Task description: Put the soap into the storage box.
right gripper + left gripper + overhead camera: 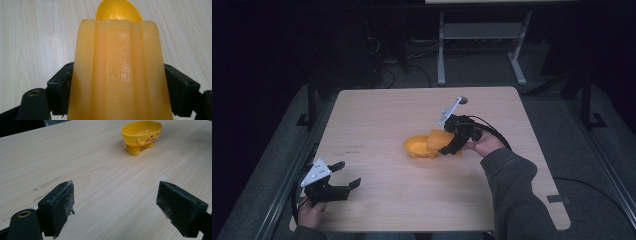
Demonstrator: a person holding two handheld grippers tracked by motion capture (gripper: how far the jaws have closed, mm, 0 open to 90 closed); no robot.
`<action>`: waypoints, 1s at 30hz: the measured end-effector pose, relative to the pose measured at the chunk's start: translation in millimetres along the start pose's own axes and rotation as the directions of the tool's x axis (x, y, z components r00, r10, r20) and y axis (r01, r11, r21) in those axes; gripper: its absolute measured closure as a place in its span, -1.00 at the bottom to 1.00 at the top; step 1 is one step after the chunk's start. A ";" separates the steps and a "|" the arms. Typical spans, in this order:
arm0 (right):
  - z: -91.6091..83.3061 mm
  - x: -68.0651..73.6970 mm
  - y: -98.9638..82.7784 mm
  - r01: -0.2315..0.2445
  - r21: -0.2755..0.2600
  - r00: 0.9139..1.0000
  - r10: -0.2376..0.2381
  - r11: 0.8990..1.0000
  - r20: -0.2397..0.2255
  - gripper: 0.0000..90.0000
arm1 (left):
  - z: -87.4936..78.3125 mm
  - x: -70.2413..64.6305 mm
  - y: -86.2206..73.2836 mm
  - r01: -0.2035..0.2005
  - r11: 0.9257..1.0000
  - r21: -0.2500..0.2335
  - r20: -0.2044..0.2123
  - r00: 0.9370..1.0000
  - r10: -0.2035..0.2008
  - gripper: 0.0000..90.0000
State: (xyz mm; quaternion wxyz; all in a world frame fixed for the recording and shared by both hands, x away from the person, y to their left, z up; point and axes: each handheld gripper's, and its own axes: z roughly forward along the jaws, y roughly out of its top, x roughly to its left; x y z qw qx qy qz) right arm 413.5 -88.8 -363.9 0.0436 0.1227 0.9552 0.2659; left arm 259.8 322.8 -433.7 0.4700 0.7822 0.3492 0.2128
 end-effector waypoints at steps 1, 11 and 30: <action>1.3 -0.5 1.8 0.001 0.004 1.000 -0.001 1.000 -0.004 -0.54 | 0.0 0.1 0.0 0.001 1.000 0.000 0.000 1.000 -0.001 -0.68; 10.0 -3.6 15.7 0.029 0.000 0.999 -0.029 1.000 -0.015 -0.54 | -1.0 0.2 0.3 0.001 1.000 -0.003 0.003 1.000 -0.001 -0.68; 24.6 -16.0 34.1 0.034 0.015 0.998 -0.034 0.999 -0.045 -0.54 | -1.4 0.8 0.1 0.008 1.000 -0.010 0.002 1.000 -0.008 -0.68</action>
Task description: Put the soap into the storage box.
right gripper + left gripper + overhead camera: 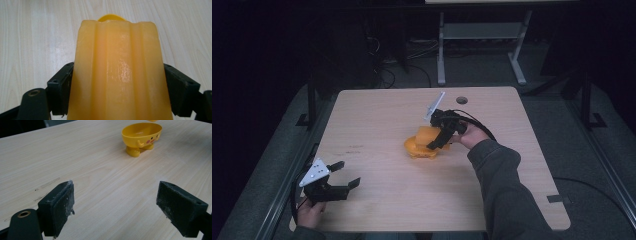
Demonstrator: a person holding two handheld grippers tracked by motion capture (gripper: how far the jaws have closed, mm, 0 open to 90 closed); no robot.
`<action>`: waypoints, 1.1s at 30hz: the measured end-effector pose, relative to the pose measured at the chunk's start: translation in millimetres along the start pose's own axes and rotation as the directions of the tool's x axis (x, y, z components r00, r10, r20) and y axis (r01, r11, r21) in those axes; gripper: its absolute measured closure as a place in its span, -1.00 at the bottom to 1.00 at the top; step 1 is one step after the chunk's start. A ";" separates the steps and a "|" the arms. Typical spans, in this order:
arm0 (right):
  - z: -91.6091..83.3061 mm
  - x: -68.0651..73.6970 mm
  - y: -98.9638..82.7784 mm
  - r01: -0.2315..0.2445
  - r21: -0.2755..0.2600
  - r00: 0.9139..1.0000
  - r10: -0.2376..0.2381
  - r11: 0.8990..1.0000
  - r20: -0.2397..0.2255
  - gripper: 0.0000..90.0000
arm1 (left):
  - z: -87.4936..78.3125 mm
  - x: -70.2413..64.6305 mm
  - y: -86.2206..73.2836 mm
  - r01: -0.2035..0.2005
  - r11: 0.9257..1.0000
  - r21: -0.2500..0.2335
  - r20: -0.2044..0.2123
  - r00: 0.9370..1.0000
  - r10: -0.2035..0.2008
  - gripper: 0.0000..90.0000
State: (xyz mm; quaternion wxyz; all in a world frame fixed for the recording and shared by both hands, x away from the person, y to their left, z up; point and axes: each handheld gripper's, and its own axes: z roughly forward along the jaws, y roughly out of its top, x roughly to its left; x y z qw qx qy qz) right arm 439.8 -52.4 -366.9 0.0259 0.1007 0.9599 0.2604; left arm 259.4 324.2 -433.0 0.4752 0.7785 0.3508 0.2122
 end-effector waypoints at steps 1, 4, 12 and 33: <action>1.3 0.0 1.7 0.001 0.003 1.000 -0.001 1.000 -0.002 -0.54 | 0.2 0.1 -0.1 0.003 1.000 -0.002 0.000 1.000 -0.003 -0.68; 3.7 -1.5 7.7 0.016 0.003 1.000 -0.016 1.000 -0.007 -0.54 | -0.1 0.9 -0.2 -0.002 1.000 0.001 -0.001 1.000 0.002 -0.68; 11.5 -4.8 16.4 0.024 -0.021 0.999 -0.025 0.999 -0.026 -0.54 | 0.3 0.7 0.0 -0.001 1.000 0.006 0.000 1.000 0.001 -0.68; 39.8 -10.6 21.0 0.067 0.003 0.996 -0.066 0.998 -0.053 -0.55 | 0.6 2.0 0.2 0.007 1.000 0.005 -0.001 1.000 -0.007 -0.68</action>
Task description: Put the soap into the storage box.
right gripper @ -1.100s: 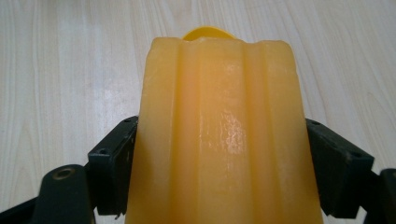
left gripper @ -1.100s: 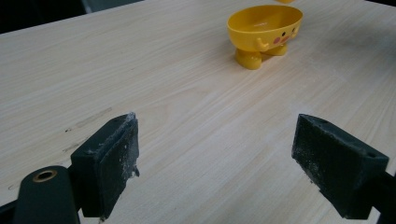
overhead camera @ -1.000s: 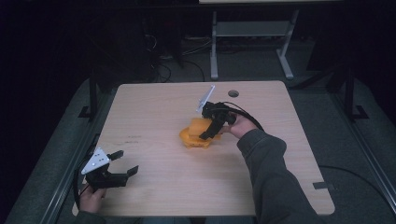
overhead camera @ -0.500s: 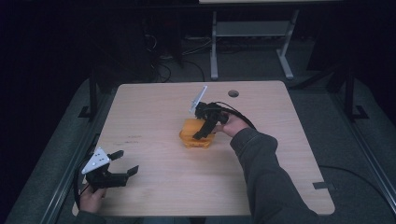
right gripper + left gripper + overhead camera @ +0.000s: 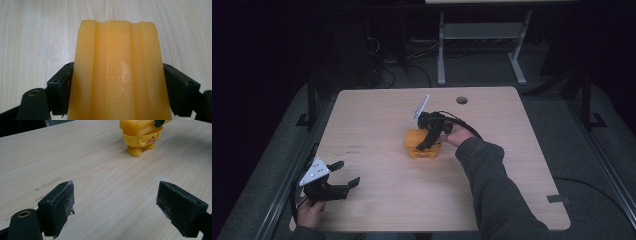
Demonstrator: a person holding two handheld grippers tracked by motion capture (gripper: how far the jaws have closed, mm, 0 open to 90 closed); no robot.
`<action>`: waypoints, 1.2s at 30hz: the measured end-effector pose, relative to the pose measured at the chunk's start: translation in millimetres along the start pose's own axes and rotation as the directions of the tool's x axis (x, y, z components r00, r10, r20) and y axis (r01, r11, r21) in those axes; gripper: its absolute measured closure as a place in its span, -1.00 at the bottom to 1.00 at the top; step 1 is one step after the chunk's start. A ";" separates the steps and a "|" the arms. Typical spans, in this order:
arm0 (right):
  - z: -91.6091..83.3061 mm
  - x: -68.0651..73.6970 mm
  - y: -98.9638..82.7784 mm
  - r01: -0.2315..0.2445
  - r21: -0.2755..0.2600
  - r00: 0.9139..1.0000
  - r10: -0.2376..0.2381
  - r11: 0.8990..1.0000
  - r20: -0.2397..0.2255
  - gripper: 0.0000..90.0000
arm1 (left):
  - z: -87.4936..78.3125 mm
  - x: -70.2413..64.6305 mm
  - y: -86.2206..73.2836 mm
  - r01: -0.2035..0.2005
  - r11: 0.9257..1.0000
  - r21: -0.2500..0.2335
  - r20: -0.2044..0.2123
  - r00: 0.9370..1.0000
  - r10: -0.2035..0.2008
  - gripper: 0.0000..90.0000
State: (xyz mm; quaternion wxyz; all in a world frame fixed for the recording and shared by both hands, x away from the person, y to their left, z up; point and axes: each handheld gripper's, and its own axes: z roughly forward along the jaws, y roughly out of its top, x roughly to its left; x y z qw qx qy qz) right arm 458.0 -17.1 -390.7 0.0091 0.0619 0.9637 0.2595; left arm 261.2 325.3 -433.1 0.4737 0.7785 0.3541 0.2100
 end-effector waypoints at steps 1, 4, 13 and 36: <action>0.4 -0.9 -0.7 0.007 -0.004 1.000 -0.007 1.000 -0.003 -0.55 | 0.1 0.1 0.0 0.001 1.000 -0.001 0.000 1.000 -0.001 -0.68; 2.0 -1.7 -2.6 0.000 -0.001 1.000 0.000 1.000 -0.014 -0.55 | 0.2 0.1 0.1 -0.002 1.000 0.000 0.001 1.000 0.002 -0.68; 3.8 -1.2 -2.8 0.001 0.014 1.000 -0.001 1.000 -0.007 -0.55 | 0.0 -0.1 0.1 0.000 1.000 0.001 0.001 1.000 0.000 -0.68; 2.6 1.5 -3.3 -0.040 0.014 0.999 0.040 0.999 0.002 -0.58 | 0.4 -0.6 0.3 0.000 1.000 -0.002 0.000 1.000 0.000 -0.68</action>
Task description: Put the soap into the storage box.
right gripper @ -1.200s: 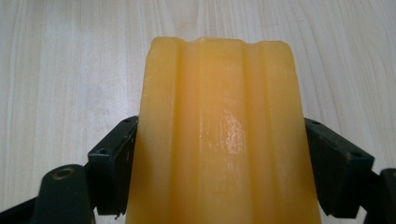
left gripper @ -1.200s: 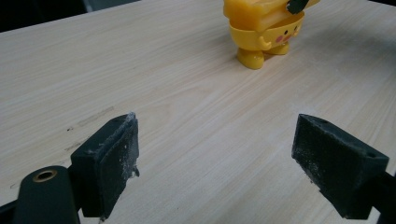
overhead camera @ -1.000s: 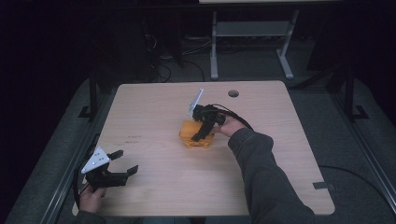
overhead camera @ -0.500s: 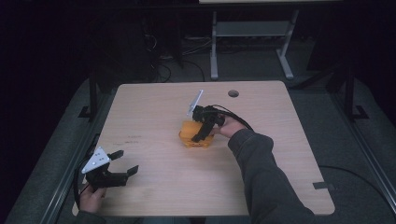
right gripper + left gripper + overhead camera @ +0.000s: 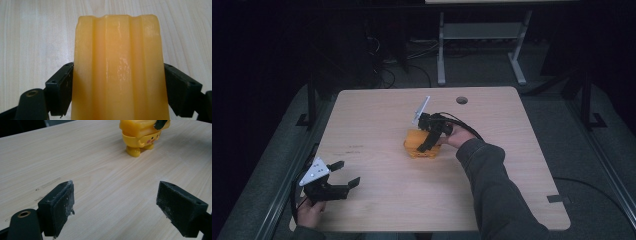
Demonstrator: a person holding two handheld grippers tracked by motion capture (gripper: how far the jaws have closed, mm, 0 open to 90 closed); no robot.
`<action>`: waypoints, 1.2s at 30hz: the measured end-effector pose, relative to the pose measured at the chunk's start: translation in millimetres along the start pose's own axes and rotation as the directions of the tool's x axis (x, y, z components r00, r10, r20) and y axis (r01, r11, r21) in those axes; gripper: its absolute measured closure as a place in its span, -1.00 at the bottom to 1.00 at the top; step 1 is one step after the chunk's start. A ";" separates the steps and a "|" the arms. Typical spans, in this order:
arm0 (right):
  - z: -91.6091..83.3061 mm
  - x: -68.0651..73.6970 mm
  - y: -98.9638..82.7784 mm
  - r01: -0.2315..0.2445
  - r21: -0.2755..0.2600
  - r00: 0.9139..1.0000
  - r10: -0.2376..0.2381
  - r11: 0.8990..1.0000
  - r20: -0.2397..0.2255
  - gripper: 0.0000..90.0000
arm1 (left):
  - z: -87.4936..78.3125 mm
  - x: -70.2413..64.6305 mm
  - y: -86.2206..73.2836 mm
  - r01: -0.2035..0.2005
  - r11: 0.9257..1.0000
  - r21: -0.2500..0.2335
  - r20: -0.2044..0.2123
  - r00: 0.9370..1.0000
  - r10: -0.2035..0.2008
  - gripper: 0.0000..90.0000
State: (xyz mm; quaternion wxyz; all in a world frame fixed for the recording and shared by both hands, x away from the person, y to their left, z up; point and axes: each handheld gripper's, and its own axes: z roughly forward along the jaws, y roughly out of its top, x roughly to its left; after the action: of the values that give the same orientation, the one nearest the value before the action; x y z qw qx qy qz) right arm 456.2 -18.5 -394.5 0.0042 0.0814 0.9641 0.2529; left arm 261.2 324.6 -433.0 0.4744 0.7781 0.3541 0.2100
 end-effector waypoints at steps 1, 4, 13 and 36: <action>-0.6 0.2 -0.1 -0.003 0.000 1.000 0.003 1.000 0.001 -0.58 | 0.1 0.0 0.0 0.000 1.000 0.001 0.000 1.000 0.000 -0.68; -1.3 0.7 -0.3 -0.005 -0.001 1.000 0.005 1.000 0.004 -0.59 | 0.2 -0.1 0.2 -0.004 1.000 0.001 0.002 1.000 0.004 -0.68; -5.6 1.2 -2.4 -0.021 -0.016 1.000 0.021 1.000 0.003 -0.61 | 0.4 -0.2 0.3 -0.005 1.000 0.003 0.002 1.000 0.005 -0.68; -29.7 5.1 -13.4 -0.039 -0.068 0.998 0.042 0.997 0.044 -0.60 | 1.8 -1.3 0.5 0.000 1.000 0.002 0.004 1.000 0.000 -0.68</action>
State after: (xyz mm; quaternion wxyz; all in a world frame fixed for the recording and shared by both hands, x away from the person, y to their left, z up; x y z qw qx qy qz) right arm 447.6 -43.7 -375.0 0.0235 0.1064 0.9529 0.2831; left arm 261.7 322.4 -433.4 0.4742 0.7790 0.3533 0.2084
